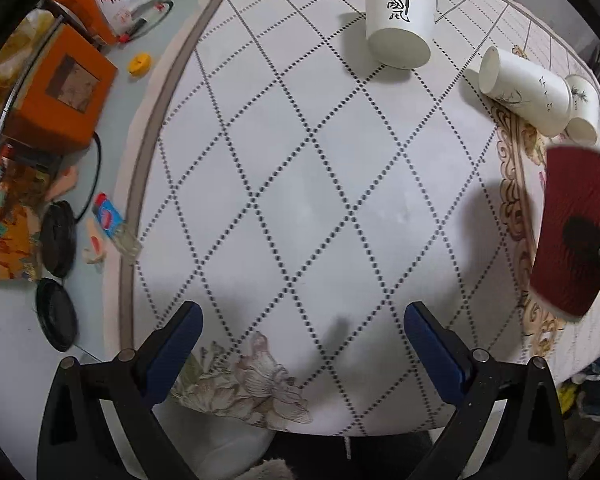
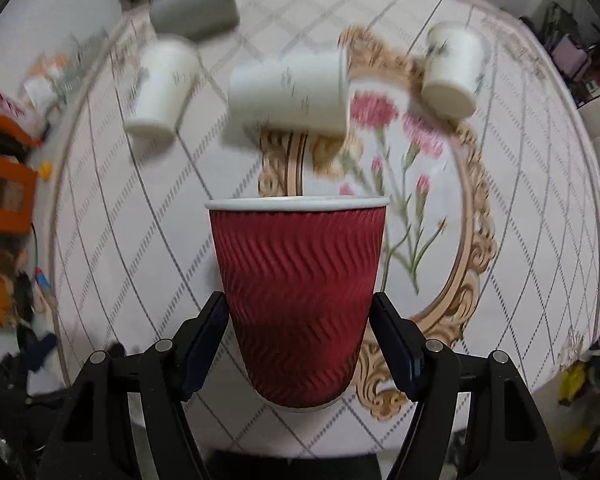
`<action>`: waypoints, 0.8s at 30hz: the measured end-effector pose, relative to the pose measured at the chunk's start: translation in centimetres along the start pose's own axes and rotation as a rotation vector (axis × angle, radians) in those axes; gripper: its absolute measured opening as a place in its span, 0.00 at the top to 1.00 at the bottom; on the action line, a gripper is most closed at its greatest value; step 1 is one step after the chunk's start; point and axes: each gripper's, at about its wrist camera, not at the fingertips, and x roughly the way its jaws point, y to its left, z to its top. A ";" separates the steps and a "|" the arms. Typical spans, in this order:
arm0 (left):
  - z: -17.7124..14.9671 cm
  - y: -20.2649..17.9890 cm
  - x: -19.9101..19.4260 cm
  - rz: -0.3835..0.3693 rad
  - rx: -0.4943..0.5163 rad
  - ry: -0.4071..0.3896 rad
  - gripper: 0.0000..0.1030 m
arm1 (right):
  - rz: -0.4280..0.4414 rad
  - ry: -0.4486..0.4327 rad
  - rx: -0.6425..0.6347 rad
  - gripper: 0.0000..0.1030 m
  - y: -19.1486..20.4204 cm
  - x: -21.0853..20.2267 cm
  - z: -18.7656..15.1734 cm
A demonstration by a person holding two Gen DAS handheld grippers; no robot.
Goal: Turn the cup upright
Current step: 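Rotate the red cup with the right gripper so its rim faces up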
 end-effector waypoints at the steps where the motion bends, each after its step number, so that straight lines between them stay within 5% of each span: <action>1: 0.2 -0.1 0.1 -0.001 0.000 0.001 0.00 | -0.002 -0.039 0.003 0.28 0.0 -0.4 0.0; 11: 3.2 -0.9 1.6 0.044 0.037 -0.039 0.00 | -0.065 -0.433 0.027 0.28 1.4 -0.1 1.6; 24: 3.3 -0.7 3.1 0.067 0.093 -0.067 0.00 | -0.085 -0.514 0.008 0.27 1.6 1.7 -1.8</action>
